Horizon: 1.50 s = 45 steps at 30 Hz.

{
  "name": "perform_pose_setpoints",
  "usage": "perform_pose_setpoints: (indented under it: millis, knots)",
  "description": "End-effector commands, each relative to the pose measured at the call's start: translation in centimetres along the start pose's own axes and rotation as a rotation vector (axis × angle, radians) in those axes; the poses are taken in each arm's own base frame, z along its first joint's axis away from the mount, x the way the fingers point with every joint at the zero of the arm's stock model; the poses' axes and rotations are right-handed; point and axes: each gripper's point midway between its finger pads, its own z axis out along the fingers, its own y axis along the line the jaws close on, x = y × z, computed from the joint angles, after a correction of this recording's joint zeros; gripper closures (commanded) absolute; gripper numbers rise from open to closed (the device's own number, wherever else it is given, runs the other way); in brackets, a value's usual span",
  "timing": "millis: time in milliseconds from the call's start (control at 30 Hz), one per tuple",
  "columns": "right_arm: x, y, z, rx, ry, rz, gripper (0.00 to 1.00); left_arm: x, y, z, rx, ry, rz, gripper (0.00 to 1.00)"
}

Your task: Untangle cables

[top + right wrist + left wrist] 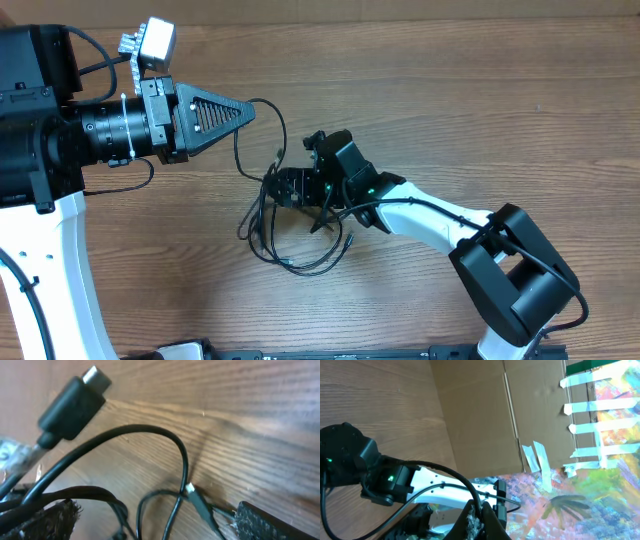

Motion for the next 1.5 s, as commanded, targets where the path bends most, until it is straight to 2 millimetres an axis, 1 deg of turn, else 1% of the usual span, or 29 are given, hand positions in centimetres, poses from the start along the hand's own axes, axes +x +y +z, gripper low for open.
perform_pose_setpoints:
  millis: [0,200,333,400,600,767,867,933,967,1067,1133,1267,1467]
  knots:
    - [0.1,0.3,0.5,0.026,-0.034,-0.003,0.00,0.5,-1.1,-0.2,0.039,0.008,0.040,0.96]
    - [0.3,1.1,1.2,0.109,-0.128,-0.044,0.00,0.4,-1.1,-0.2,0.039,0.008,0.041,0.96]
    - [0.9,1.8,1.6,0.161,-0.183,-0.092,0.00,0.4,-1.1,-0.2,0.039,0.008,0.041,0.96]
    - [0.9,1.7,1.6,0.192,-0.209,-0.105,0.00,0.4,-1.1,-0.2,0.039,0.008,0.041,0.96]
    - [0.6,-0.9,0.9,0.336,-0.252,-0.104,0.00,0.4,-1.1,-0.2,0.039,0.008,0.041,0.96]
    - [0.9,-1.8,0.7,0.375,-0.243,-0.104,0.00,0.4,-1.1,-0.2,0.039,0.008,0.041,0.96]
    - [1.0,-2.4,0.4,0.420,-0.230,-0.185,0.00,0.4,-1.1,-0.2,0.039,0.008,0.040,0.96]
    - [0.9,-3.4,-0.1,0.481,-0.225,-0.250,0.00,0.4,-1.1,-0.2,0.039,0.008,0.040,0.96]
    - [0.7,-4.2,-0.5,0.532,-0.234,-0.267,0.00,0.4,-1.1,-0.2,0.040,0.008,0.039,0.96]
    - [0.2,-6.7,-2.2,0.675,-0.257,-0.274,0.00,0.6,-1.5,-0.3,0.064,0.017,0.039,0.96]
    - [-0.1,-8.1,-3.1,0.737,-0.257,-0.268,0.00,0.8,-2.0,-0.3,0.090,0.028,0.040,0.96]
    - [-0.5,-10.6,-4.5,0.805,-0.227,-0.228,0.00,0.8,-2.1,-0.3,0.095,0.030,0.037,0.96]
    - [-0.9,-15.2,-7.4,0.920,-0.190,-0.104,0.00,0.8,-2.1,-0.3,0.095,0.030,0.037,0.96]
